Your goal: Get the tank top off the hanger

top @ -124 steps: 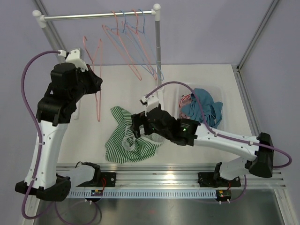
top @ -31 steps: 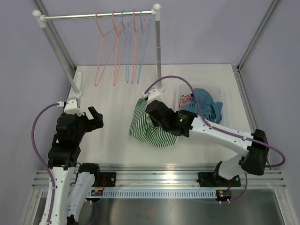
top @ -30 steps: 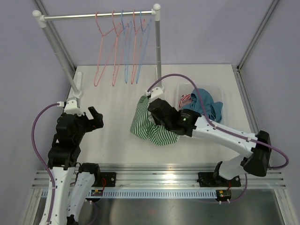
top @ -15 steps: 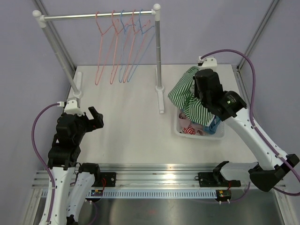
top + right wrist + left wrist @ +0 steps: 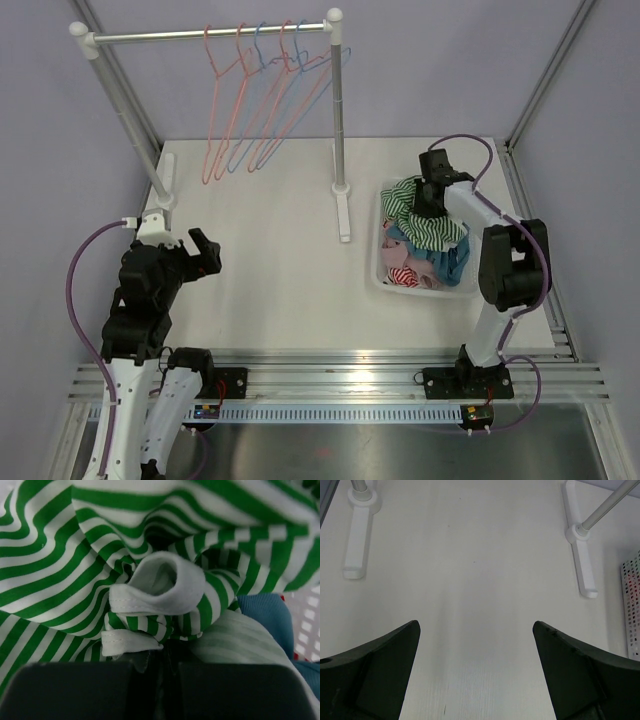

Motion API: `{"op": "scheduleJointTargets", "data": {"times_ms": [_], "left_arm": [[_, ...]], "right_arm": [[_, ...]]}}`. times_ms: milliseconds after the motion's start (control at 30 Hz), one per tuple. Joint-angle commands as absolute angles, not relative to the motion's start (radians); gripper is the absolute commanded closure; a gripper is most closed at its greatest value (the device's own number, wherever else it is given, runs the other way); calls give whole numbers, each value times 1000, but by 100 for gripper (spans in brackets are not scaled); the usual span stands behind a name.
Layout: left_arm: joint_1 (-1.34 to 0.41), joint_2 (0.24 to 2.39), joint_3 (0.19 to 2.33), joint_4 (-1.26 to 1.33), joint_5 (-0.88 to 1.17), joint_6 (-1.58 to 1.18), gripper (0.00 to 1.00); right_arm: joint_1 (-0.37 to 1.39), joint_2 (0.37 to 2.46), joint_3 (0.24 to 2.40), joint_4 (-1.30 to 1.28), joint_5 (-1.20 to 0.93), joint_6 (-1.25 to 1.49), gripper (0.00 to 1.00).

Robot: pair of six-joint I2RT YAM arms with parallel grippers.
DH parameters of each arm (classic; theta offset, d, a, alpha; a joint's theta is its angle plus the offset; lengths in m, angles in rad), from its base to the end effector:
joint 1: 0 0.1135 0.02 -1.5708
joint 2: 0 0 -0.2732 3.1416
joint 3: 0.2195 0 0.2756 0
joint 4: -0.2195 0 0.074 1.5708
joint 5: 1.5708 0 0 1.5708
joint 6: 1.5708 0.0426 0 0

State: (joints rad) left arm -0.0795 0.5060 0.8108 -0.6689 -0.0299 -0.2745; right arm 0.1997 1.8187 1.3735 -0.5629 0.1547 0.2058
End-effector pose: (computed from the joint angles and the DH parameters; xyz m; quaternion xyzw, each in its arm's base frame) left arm 0.1282 -0.0089 0.3424 -0.0886 0.8186 -0.0878 0.5606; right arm 0.4106 0.0764 0.2185 0.0244 0.9577 -0.0170 0.2861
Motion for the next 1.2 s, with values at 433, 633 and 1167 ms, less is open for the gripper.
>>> {"op": "scheduleJointTargets", "data": {"times_ms": [433,633,1167], "left_arm": [[-87,485,819,-620,-64,-282,1],[-86,485,821,-620,-75,-282,1],[-86,494,824,-612,-93,-279,1]], "right_arm": [[155,1970,1357,-624,-104,146,91],[153,1974,1465,-672,-80,71,85],[172,1947,1562,-729,-128,34,43]]}}
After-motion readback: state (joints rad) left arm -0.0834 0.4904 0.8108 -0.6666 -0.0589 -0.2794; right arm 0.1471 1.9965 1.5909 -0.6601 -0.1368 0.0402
